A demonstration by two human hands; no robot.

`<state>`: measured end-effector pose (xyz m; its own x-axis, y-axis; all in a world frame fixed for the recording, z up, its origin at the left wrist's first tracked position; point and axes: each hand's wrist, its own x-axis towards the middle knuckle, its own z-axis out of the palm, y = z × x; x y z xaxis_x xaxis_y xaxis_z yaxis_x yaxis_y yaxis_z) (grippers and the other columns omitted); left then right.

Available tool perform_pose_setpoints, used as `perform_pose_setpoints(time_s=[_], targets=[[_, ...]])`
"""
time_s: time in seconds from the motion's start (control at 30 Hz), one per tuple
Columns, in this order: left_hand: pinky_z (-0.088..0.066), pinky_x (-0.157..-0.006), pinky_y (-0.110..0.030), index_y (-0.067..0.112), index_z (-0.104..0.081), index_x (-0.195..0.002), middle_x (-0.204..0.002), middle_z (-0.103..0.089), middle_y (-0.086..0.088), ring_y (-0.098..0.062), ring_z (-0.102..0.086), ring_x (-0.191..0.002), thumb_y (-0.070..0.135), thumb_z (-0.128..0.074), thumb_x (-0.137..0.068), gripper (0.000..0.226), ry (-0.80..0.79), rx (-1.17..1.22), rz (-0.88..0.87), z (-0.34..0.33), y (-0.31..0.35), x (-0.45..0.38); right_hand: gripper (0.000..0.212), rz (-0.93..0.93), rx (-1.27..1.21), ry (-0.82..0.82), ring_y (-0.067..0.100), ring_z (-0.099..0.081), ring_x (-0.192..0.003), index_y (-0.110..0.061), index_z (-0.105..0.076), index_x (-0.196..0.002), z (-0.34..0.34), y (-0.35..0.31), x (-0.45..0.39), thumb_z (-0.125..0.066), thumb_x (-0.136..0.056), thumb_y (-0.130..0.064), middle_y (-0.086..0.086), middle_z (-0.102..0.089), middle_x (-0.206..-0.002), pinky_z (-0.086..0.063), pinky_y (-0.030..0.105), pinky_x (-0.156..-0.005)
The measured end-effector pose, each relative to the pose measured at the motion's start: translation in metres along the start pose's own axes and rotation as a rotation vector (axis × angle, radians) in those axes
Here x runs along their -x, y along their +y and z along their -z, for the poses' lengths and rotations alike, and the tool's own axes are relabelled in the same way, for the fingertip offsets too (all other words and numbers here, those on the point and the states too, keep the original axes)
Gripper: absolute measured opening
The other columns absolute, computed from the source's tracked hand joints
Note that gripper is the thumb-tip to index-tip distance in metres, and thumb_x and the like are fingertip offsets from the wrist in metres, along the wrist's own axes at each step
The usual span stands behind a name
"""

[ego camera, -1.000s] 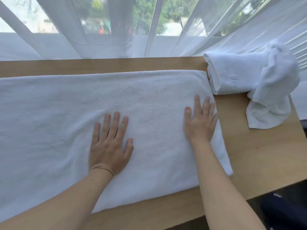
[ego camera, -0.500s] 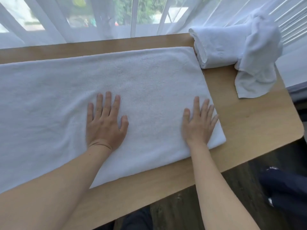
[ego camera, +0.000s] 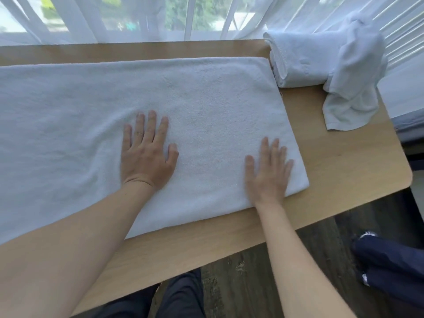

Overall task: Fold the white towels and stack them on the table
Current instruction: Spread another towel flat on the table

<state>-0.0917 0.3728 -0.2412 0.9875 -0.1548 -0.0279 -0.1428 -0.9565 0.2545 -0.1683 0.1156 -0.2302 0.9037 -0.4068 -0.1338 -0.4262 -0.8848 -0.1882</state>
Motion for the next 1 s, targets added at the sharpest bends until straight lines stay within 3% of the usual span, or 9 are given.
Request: perform_pose_setpoints(time_s=[0.1,0.13,0.23,0.33,0.53,0.6,0.73,0.83,1.0], targets=[[-0.004,-0.125,-0.047,0.018,-0.027,-0.158,-0.166,-0.021,-0.009,-0.029,-0.013,-0.154,0.044,-0.027,-0.096,0.068,0.016,0.021,-0.005,-0.001,0.0,0.001,0.065,0.398,0.062,-0.066,0.021,0.008,-0.155,-0.037,-0.002,-0.16,-0.021,-0.033,0.035,-0.015,-0.102,-0.062,-0.002,0.006,-0.169,0.008,0.046,-0.123],[-0.004,-0.125,-0.047,0.018,-0.028,-0.158,-0.166,-0.022,-0.009,-0.029,-0.014,-0.154,0.043,-0.028,-0.096,0.067,0.017,0.029,-0.008,-0.002,0.0,0.001,0.064,0.423,0.091,-0.084,0.019,0.009,-0.155,-0.039,-0.001,-0.159,-0.021,-0.026,0.036,-0.016,-0.102,-0.061,-0.003,0.006,-0.169,0.009,0.045,-0.123],[-0.006,-0.125,-0.048,0.017,-0.032,-0.157,-0.165,-0.024,-0.01,-0.029,-0.015,-0.154,0.04,-0.03,-0.097,0.064,0.02,0.053,-0.019,-0.002,-0.001,0.002,0.063,0.15,0.121,-0.096,0.014,0.016,-0.153,-0.04,0.006,-0.158,-0.006,0.024,0.018,-0.009,-0.1,-0.061,-0.004,0.01,-0.168,0.009,0.044,-0.124],[-0.01,-0.125,-0.049,0.013,-0.038,-0.154,-0.162,-0.03,-0.013,-0.031,-0.021,-0.152,0.031,-0.036,-0.097,0.06,0.029,0.113,-0.049,0.003,0.001,0.009,0.068,-0.056,0.081,-0.104,0.017,0.014,-0.153,-0.027,0.005,-0.16,0.008,0.031,0.013,-0.006,-0.1,-0.057,0.002,0.009,-0.168,0.007,0.047,-0.123],[-0.029,-0.12,-0.05,0.0,-0.049,-0.144,-0.152,-0.045,-0.018,-0.035,-0.04,-0.144,0.0,-0.061,-0.088,0.057,0.043,0.224,-0.127,0.017,-0.026,0.054,0.061,0.452,-0.168,-0.098,0.02,0.001,-0.155,-0.014,-0.018,-0.16,-0.023,-0.128,0.067,-0.022,-0.105,-0.041,0.004,-0.008,-0.167,0.003,0.044,-0.125],[-0.025,-0.121,-0.05,0.008,-0.045,-0.15,-0.157,-0.039,-0.012,-0.03,-0.034,-0.148,0.01,-0.058,-0.095,0.056,0.045,0.147,-0.064,0.022,-0.058,0.079,0.059,0.481,-0.23,-0.118,0.02,-0.002,-0.155,-0.014,-0.022,-0.159,-0.035,-0.175,0.081,-0.022,-0.105,-0.038,0.004,-0.012,-0.167,0.0,0.045,-0.126],[0.0,-0.126,-0.041,0.03,-0.021,-0.16,-0.168,-0.009,0.003,-0.018,-0.002,-0.156,0.043,-0.022,-0.104,0.057,-0.069,0.021,0.03,0.034,-0.127,0.105,0.06,0.471,-0.133,-0.171,0.017,0.014,-0.154,-0.027,-0.005,-0.161,-0.058,-0.224,0.1,-0.012,-0.104,-0.045,-0.003,0.006,-0.168,0.006,0.048,-0.124],[0.003,-0.125,-0.043,0.033,-0.012,-0.161,-0.169,-0.002,0.005,-0.018,0.003,-0.156,0.052,-0.021,-0.101,0.063,-0.118,-0.064,0.005,0.042,-0.165,0.092,0.063,0.482,0.019,-0.12,0.024,0.01,-0.154,-0.03,-0.004,-0.161,-0.069,-0.227,0.105,-0.018,-0.104,-0.052,-0.001,0.003,-0.169,0.003,0.052,-0.124],[0.001,-0.125,-0.046,0.034,-0.01,-0.161,-0.169,-0.002,0.004,-0.02,0.002,-0.156,0.057,-0.017,-0.097,0.068,-0.111,-0.084,0.08,0.056,-0.22,0.038,0.067,0.482,0.04,-0.061,0.027,0.0,-0.155,-0.028,-0.01,-0.161,-0.075,-0.229,0.103,-0.025,-0.101,-0.052,0.002,-0.008,-0.169,-0.007,0.056,-0.123]])
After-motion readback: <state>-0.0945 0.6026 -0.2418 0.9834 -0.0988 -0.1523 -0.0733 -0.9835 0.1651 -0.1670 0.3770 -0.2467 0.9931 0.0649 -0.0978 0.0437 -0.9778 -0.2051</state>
